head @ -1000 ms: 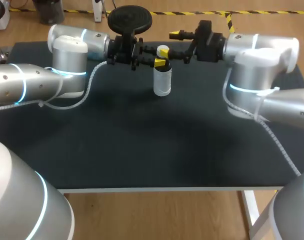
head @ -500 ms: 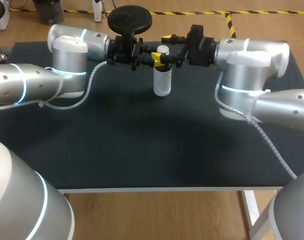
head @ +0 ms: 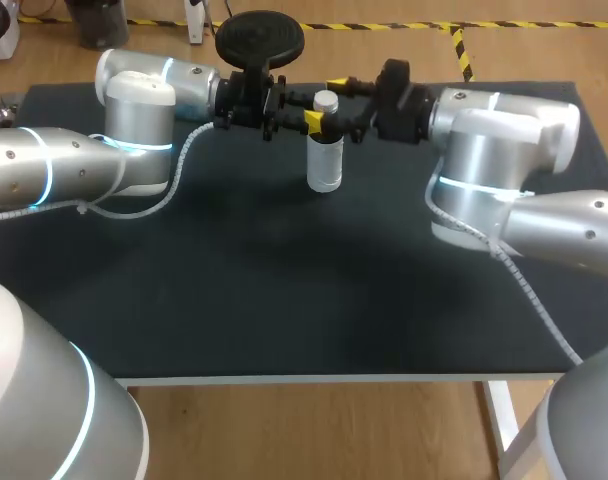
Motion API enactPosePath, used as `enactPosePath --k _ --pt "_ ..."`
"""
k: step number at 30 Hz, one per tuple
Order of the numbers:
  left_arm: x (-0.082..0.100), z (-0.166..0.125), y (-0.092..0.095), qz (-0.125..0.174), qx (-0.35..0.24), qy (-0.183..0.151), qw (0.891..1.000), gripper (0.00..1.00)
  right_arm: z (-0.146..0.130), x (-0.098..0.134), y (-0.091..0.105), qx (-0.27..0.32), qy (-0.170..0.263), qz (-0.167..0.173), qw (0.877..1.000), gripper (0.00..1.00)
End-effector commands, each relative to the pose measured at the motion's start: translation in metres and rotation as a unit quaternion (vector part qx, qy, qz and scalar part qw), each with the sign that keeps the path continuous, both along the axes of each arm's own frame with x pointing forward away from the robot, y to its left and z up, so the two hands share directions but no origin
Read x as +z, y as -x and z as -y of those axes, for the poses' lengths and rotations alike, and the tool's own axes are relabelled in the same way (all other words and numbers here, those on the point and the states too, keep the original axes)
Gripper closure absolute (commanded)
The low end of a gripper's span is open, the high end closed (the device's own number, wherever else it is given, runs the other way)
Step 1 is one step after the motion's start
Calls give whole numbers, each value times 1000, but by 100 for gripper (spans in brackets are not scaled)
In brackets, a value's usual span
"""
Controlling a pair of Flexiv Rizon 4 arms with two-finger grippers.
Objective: Unscrew the bottle cap
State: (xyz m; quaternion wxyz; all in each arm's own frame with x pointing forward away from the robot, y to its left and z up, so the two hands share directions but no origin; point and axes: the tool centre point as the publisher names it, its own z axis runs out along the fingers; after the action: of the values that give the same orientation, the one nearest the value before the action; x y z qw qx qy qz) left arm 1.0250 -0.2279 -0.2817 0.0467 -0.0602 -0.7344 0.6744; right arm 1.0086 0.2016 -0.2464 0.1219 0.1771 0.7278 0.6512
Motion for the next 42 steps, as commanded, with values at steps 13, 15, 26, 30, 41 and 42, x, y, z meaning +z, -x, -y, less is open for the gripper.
enactPosePath --k 13,15,26,30,41,42 --pt "-1 0 -2 -1 -4 1 1000 100 3 -5 -7 -6 -8 4 1000 0" --pt "-1 0 -2 -1 -4 1 1000 100 2 -5 -8 -4 -7 4 1000 0" --pt "-1 0 -2 -1 -4 1 1000 100 2 -8 -10 0 -6 4 1000 83" --pt "-1 0 -2 -1 -4 1 1000 100 3 -9 -11 1 -6 4 1000 100" --pt "-1 0 -2 -1 -4 1 1000 100 12 -10 -16 19 -3 3 1000 100" --pt "-1 0 -2 -1 -4 1 1000 100 13 -10 -17 28 -4 3 1000 100"
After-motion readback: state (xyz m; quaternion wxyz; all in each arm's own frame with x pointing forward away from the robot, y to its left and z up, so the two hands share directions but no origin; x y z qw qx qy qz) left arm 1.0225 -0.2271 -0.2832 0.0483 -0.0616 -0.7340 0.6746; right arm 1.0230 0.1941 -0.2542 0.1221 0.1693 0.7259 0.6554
